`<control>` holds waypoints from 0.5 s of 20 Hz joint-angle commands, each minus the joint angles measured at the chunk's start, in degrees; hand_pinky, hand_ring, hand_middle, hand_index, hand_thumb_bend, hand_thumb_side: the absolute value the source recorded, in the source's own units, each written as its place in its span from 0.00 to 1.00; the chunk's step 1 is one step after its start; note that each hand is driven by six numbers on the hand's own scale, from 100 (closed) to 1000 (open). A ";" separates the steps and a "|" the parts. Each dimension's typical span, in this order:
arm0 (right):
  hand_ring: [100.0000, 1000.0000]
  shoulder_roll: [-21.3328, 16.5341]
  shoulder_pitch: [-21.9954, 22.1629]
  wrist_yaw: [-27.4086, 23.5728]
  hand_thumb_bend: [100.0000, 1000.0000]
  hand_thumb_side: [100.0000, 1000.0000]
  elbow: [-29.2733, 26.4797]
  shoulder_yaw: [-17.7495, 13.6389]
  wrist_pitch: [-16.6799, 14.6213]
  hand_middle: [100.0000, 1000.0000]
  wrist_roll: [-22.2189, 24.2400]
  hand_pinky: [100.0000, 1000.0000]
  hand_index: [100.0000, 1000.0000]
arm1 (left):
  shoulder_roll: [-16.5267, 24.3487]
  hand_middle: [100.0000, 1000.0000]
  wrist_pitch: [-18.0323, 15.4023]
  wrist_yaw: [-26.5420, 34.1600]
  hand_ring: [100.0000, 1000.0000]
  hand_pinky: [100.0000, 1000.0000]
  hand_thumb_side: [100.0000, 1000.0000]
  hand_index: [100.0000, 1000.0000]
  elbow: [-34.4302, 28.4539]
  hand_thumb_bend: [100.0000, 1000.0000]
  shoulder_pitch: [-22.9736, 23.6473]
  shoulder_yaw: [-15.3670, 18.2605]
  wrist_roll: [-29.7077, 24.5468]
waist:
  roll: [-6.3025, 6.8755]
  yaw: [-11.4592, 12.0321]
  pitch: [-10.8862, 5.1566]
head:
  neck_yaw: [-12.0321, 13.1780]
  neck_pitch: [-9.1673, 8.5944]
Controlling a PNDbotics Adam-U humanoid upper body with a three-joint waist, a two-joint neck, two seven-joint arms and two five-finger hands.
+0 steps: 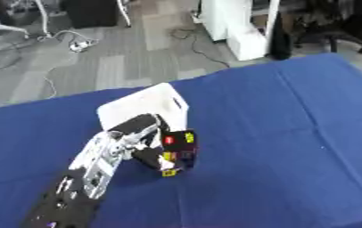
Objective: Pick up objects on the table and place them in the box.
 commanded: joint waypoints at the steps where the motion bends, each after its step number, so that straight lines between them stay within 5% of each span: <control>1: 0.20 -1.52 -1.04 0.03 0.00 1.00 -0.75 -0.30 -0.10 0.16 0.26 0.07 0.31 | -0.08 0.36 -0.10 -1.11 0.15 0.00 0.18 0.38 -0.22 0.51 -0.48 0.88 5.89 | -0.36 0.04 -0.31 | -0.57 -0.62; 6: 0.20 -1.51 -0.99 0.05 0.00 1.00 -0.75 -0.32 -0.19 0.16 0.39 0.07 0.31 | -1.57 0.35 1.52 -0.38 0.12 0.00 0.17 0.38 -2.53 0.49 0.52 1.45 7.86 | -0.40 0.11 -0.30 | -0.66 -0.59; 7: 0.20 -1.52 -0.98 0.05 0.00 1.00 -0.75 -0.32 -0.21 0.16 0.40 0.07 0.31 | -1.67 0.35 1.89 -0.04 0.11 0.00 0.24 0.38 -3.28 0.46 0.67 1.47 7.56 | -0.40 0.11 -0.30 | -0.66 -0.59; 10: 0.20 -1.55 -0.92 0.07 0.00 1.00 -0.75 -0.33 -0.24 0.16 0.46 0.07 0.31 | -1.65 0.35 2.84 1.64 0.10 0.00 0.17 0.38 -6.55 0.48 0.98 1.41 6.30 | -0.39 0.16 -0.31 | -0.74 -0.60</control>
